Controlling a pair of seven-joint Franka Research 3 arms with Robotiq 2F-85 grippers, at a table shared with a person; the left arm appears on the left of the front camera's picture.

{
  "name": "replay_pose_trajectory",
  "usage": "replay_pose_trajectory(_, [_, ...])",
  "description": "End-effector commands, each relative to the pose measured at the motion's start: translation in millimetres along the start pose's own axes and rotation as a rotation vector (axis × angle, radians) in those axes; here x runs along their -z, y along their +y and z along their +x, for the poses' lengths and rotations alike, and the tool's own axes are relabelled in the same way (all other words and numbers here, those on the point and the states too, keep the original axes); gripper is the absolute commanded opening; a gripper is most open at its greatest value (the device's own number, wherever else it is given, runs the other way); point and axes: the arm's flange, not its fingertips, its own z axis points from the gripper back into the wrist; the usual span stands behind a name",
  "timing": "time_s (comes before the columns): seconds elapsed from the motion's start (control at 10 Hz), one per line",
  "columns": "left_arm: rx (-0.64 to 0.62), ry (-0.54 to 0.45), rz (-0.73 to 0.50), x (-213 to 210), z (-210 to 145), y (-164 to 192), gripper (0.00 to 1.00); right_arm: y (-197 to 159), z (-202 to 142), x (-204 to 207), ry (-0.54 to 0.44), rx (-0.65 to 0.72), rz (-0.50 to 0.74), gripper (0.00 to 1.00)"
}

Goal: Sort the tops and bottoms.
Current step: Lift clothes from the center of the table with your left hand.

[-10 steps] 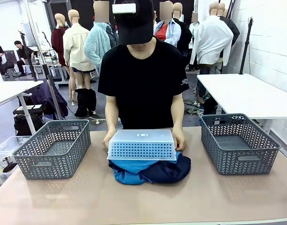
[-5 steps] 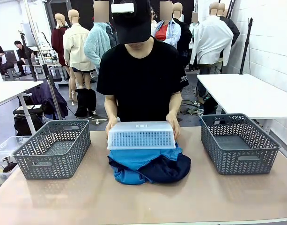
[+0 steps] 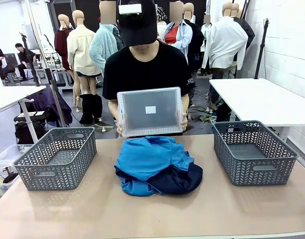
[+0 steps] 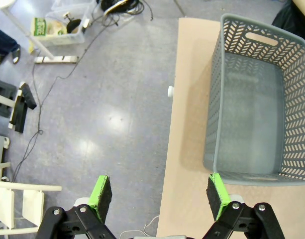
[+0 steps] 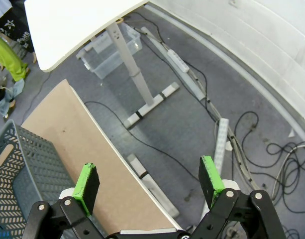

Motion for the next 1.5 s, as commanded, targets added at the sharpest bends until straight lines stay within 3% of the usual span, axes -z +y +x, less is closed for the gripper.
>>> replay_pose_trajectory(0.0, [0.005, -0.006, 0.005, -0.1, 0.6, 0.3, 1.00, -0.3, 0.3, -1.1, 0.005, -0.014, -0.006, 1.00])
replay_pose_trajectory(1.4, [0.005, -0.006, 0.005, -0.1, 0.6, 0.3, 1.00, -0.3, 0.3, -1.1, 0.005, -0.014, -0.006, 1.00])
